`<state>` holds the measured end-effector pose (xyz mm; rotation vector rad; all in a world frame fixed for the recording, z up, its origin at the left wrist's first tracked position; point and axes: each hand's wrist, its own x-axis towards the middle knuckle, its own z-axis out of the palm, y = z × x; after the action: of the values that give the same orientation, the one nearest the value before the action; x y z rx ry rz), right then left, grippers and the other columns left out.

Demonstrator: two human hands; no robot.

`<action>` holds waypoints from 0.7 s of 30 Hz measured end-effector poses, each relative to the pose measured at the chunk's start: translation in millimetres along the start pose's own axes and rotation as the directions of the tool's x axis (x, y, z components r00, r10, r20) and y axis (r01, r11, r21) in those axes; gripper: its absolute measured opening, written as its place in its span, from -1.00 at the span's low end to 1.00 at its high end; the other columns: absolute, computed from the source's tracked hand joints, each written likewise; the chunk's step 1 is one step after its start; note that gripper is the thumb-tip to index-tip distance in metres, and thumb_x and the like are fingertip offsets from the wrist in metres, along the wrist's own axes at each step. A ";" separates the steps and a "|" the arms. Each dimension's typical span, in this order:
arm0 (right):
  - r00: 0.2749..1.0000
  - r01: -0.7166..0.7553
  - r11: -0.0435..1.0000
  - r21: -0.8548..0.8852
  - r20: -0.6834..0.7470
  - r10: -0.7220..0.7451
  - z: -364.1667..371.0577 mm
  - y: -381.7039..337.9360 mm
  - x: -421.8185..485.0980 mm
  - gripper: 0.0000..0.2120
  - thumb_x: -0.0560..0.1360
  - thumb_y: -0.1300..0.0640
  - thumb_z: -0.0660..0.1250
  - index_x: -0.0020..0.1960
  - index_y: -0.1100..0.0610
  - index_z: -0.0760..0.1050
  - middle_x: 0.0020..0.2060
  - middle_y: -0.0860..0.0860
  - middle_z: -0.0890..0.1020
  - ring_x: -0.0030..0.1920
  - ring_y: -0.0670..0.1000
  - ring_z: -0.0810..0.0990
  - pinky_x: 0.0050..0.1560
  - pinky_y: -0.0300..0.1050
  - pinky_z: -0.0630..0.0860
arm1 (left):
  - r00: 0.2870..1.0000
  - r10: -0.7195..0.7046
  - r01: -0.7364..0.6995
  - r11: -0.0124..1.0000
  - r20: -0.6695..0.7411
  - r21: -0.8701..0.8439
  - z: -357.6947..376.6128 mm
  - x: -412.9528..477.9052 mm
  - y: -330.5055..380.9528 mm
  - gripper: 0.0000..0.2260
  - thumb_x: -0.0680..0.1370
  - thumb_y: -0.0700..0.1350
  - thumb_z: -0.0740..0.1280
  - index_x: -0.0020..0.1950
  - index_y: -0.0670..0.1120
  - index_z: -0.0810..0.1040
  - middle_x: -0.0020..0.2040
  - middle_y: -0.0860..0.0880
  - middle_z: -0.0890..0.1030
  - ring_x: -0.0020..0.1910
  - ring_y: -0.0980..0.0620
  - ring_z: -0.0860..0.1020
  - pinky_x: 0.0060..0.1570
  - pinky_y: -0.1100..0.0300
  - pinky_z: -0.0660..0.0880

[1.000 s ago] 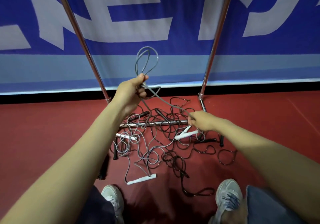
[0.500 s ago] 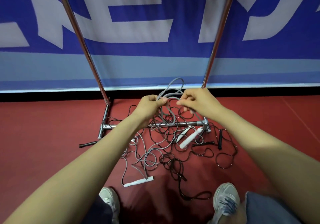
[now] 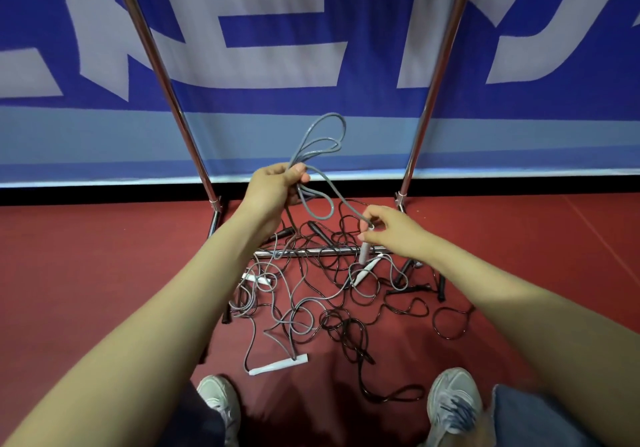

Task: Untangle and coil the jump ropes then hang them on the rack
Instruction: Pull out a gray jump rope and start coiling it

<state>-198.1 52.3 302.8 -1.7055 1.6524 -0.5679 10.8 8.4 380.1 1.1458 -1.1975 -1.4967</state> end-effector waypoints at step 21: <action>0.965 -0.176 0.979 0.101 -0.177 0.192 -21.3 -9.9 -1.8 -0.86 0.64 0.09 0.10 0.13 0.12 0.36 -0.13 0.08 0.51 -0.30 0.00 0.45 -0.27 -0.09 0.43 | 0.988 0.025 0.023 0.954 -0.155 0.299 -24.9 5.9 -12.9 -0.90 0.59 -0.16 0.30 -0.05 -0.17 0.57 -0.18 -0.05 0.61 -0.43 0.19 0.51 -0.33 0.26 0.35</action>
<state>-206.9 50.0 324.5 -1.4549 1.8674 -0.7143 32.9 0.3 363.8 1.4366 -1.3448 -1.2239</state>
